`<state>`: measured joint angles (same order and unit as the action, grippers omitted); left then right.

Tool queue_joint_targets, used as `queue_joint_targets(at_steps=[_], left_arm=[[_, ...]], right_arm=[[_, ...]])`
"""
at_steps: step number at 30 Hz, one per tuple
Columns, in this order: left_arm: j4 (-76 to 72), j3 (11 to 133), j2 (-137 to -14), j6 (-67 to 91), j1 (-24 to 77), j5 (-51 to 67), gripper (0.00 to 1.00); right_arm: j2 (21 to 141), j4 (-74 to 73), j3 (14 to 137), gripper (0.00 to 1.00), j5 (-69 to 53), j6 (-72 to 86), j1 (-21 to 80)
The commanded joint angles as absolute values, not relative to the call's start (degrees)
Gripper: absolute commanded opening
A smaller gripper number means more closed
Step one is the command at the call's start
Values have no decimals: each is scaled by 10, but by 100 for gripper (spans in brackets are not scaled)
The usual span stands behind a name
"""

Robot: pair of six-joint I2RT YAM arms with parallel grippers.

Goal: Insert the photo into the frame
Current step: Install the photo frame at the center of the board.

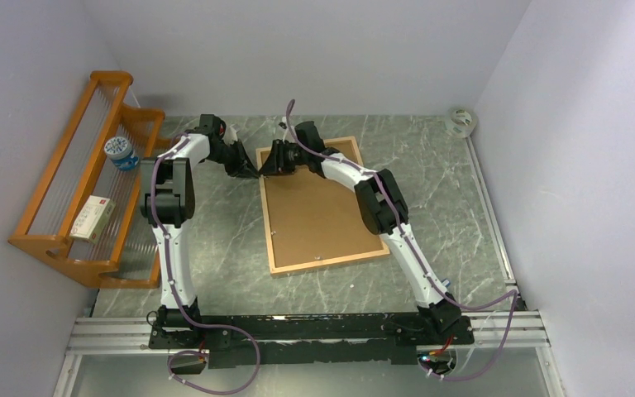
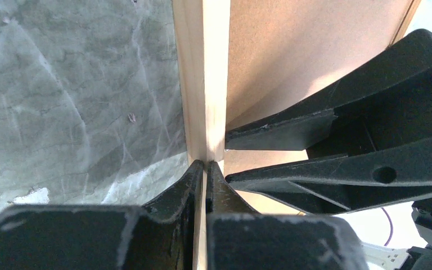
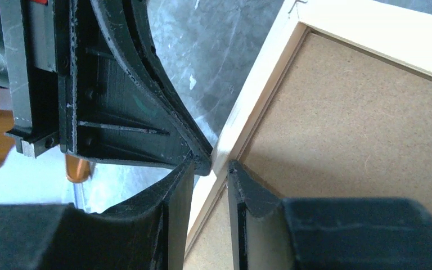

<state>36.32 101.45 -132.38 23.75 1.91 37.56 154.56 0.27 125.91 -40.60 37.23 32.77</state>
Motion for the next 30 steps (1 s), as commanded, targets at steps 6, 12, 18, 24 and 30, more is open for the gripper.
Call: queue_joint_targets(at_steps=[6, 12, 18, 24, 30], left_arm=[[400, 1006, -1375, 210, 29, 315, 10], [394, 1020, -1370, 222, 26, 336, 19], [378, 1036, -1372, 245, 22, 358, 39], [368, 1047, -1379, 247, 22, 367, 47], [372, 1048, -1386, 249, 21, 342, 46]], right_arm=[[1494, -82, 1233, 36, -385, 294, 333], [1417, -35, 1188, 41, -330, 345, 307], [1371, -35, 1134, 44, -265, 360, 284], [1336, -40, 1084, 45, -194, 370, 249], [1353, -58, 1090, 45, -165, 382, 217]])
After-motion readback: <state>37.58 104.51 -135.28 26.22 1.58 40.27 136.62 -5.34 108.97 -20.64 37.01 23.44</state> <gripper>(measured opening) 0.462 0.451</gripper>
